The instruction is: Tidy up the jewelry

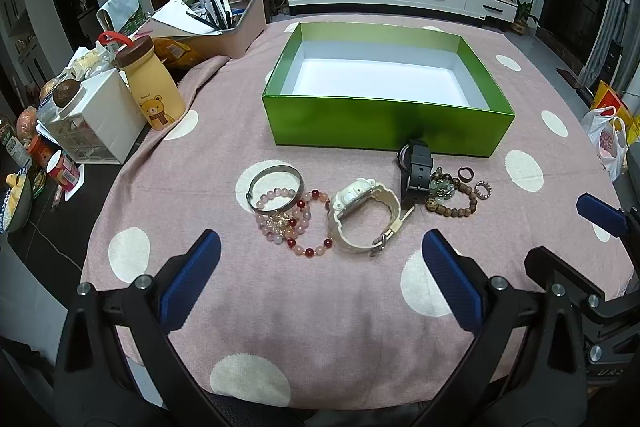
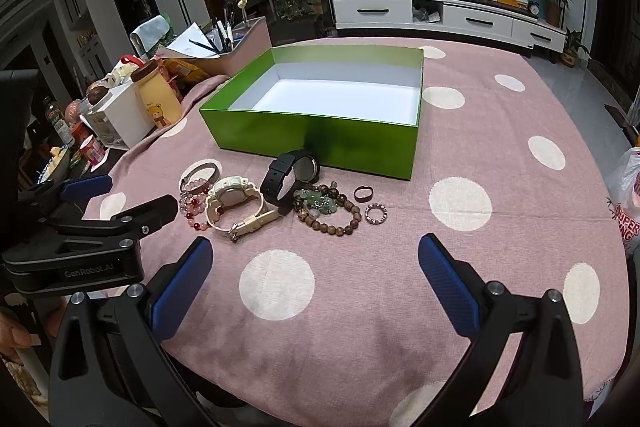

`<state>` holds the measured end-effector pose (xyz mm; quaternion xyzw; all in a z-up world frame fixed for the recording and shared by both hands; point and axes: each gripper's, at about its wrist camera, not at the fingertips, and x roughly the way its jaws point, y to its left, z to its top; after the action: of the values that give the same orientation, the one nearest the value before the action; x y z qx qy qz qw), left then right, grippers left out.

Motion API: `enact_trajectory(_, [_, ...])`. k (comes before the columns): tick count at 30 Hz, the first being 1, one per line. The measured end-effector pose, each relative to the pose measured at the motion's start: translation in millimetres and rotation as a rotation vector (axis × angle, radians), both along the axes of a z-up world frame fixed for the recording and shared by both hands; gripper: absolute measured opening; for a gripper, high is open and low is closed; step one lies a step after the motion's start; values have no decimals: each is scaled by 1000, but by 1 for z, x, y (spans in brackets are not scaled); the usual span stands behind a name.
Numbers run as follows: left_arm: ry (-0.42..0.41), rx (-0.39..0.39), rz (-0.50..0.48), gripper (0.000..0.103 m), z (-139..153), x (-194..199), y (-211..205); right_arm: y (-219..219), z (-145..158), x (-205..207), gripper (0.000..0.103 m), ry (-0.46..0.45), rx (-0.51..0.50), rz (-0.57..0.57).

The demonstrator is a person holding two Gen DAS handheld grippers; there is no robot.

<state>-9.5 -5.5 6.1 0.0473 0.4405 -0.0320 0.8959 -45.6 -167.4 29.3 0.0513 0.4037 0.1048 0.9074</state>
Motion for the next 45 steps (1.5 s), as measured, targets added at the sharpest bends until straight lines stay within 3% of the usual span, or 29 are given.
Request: enact_trajectory(45, [4, 3, -13, 101, -2, -2, -4, 3, 5, -4, 102, -11, 14, 12])
